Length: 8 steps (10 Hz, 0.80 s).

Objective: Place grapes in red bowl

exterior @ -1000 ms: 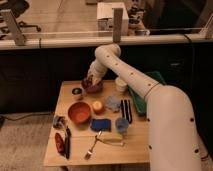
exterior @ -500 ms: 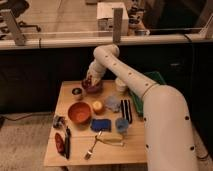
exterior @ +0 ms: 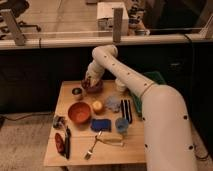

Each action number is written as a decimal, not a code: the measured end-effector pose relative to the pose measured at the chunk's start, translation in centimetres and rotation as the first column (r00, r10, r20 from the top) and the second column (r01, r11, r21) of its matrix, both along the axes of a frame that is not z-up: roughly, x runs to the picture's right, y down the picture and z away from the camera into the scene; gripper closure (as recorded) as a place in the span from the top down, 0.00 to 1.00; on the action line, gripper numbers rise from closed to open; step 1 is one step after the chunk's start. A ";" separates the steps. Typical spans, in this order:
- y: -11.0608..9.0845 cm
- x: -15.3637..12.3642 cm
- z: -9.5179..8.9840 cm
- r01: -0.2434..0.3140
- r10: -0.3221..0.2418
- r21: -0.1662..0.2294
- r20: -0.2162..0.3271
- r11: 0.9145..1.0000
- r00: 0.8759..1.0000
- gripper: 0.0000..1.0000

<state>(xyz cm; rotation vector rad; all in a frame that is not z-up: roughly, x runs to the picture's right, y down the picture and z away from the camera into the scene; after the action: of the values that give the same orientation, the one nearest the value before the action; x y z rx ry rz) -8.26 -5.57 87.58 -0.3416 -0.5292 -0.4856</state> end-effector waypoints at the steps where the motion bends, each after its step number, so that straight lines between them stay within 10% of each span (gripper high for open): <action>1: 0.2 -0.1 -0.4 0.015 -0.015 0.004 0.007 1.000 1.000 0.00; 8: 4.1 -4.2 -4.6 0.205 -0.203 -0.001 0.115 0.979 0.972 0.00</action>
<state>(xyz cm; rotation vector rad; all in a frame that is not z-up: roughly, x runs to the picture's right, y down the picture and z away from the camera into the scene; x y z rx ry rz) -12.46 -1.43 82.99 -0.3837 -0.6122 -0.7043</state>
